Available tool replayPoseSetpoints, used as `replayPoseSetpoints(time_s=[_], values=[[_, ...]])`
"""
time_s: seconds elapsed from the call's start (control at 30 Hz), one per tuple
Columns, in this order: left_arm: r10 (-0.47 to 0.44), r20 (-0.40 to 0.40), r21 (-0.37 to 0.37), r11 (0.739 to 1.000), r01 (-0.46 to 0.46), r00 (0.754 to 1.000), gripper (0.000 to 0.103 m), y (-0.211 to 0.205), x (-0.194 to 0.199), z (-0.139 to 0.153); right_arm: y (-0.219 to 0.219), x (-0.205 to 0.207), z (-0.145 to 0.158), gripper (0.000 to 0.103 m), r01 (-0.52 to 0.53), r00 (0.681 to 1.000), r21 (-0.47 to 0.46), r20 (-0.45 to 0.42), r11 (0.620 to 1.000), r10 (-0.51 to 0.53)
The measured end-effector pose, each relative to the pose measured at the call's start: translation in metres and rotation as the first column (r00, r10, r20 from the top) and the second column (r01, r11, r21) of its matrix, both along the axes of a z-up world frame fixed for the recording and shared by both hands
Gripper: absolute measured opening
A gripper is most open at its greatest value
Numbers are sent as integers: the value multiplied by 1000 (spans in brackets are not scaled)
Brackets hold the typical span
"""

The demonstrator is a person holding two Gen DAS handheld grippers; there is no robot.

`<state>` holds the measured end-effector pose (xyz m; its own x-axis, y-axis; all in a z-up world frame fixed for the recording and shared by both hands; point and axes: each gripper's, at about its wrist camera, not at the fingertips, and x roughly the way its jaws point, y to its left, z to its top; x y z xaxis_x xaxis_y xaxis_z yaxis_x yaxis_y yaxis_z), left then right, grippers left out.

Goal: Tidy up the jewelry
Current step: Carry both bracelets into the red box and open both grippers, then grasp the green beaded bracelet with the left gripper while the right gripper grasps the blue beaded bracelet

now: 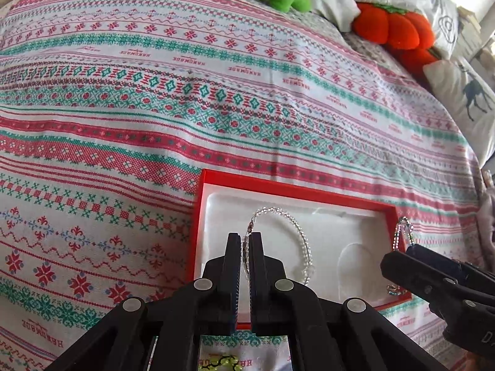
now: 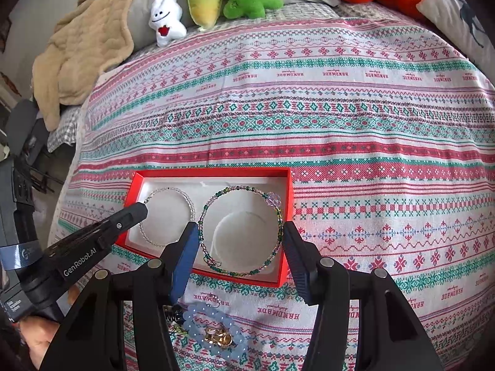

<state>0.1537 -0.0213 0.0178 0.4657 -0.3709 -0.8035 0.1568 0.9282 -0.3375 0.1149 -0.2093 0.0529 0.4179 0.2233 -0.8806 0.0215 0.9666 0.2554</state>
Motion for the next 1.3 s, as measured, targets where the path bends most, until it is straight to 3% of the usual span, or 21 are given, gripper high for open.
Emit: replayPoseSetpoints(time_s=[0.23,0.3,0.37,0.67,0.93,1.3], values=[[-13,24,45,999,12,1000,1,4,-1,5,11,8,-9,58,-7,1000,2,-17,1000,7],[-14,17,37,999,13,1000,8,5,-1,5,11,9,-11,58,-7,1000,1,-17,1000,7],[-14,18,21,1000,14,1000,23,7,-2,8,11,10,-12,60,-4,1000,2,-17,1000,4],[-45,49,58,997,42,998,58,11,-17,24,3,-1,4,68,-17,1000,18,14,1000,17],[-45,22,123,992,42,999,81,16,-41,23,-1,-20,15,69,2,1000,5,8,1000,-2],[-66,-44,175,982,73,997,90,21,-73,8,1,-58,14,75,-15,999,-59,-32,998,13]])
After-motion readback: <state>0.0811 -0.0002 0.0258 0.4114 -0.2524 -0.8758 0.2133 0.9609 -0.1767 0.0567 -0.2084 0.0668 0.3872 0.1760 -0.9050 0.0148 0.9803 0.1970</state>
